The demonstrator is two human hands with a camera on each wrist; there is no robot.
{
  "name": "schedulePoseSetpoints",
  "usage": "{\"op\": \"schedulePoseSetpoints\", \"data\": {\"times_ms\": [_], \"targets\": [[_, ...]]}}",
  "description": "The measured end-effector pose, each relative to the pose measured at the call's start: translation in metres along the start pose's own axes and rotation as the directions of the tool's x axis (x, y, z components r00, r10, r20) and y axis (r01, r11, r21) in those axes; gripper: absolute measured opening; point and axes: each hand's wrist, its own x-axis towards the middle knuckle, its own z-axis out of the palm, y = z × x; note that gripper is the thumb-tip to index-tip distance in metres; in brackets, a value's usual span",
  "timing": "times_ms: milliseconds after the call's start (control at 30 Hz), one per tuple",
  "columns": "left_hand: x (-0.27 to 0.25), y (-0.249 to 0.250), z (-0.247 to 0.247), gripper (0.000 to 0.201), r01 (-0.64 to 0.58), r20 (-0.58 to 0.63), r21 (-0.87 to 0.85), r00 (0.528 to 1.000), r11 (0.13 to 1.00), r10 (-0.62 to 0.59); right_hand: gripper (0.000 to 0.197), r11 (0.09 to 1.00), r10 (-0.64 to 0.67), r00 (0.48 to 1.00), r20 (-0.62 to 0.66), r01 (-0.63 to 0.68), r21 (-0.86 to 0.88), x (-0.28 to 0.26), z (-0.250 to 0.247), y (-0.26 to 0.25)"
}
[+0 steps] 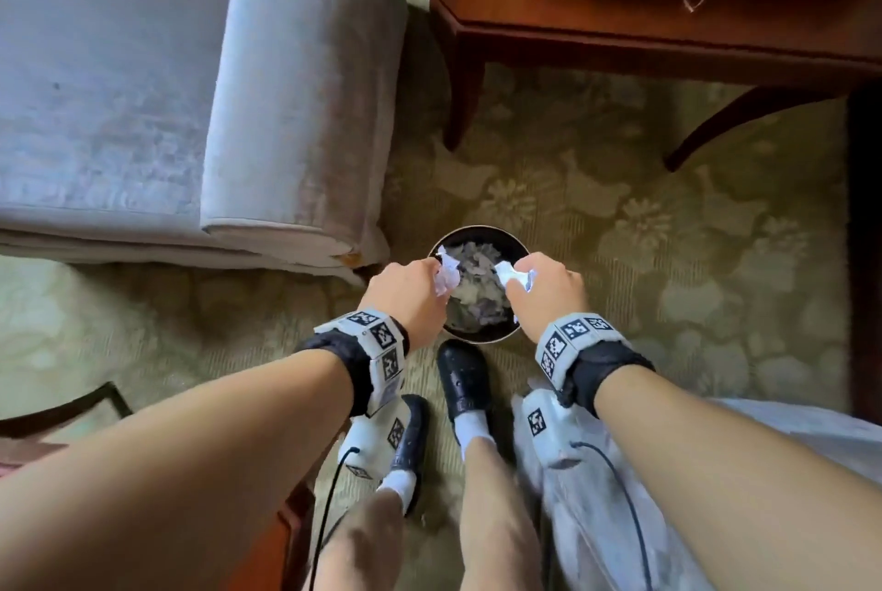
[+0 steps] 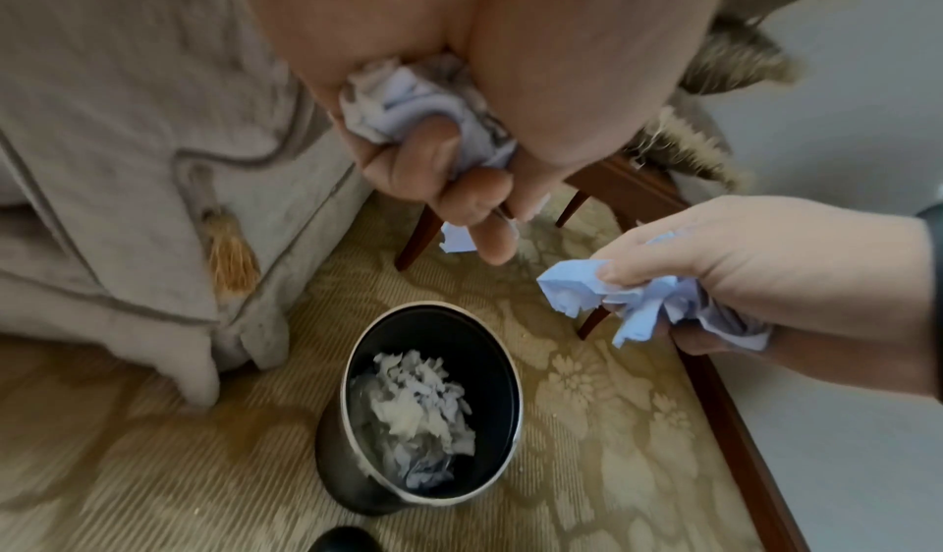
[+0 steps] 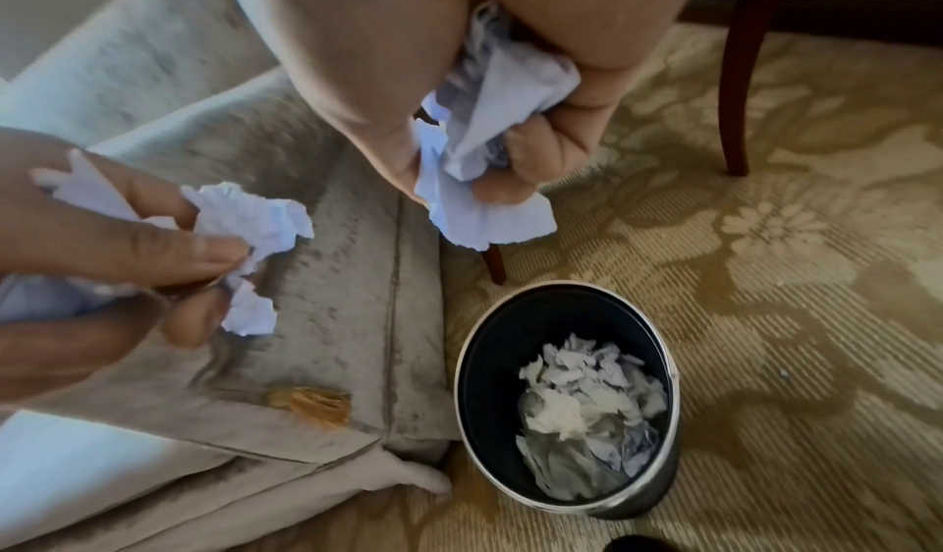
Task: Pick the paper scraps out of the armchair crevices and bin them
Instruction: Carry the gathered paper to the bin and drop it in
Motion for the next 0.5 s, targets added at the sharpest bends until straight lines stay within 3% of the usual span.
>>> {"op": "schedulePoseSetpoints", "data": {"times_ms": [267, 500], "targets": [[0.057, -0.014, 0.054, 0.003, 0.075, 0.058, -0.1, 0.996, 0.992, -0.069, 0.038, 0.996, 0.044, 0.981, 0.187, -0.058, 0.068, 0.065, 0.061, 0.039], [0.068, -0.015, 0.051, 0.007, 0.122, 0.069, -0.191, 0.991, 0.974, -0.111, 0.037, 0.996, 0.073, 0.975, 0.212, -0.084, 0.039, 0.083, 0.078, 0.041]]}}
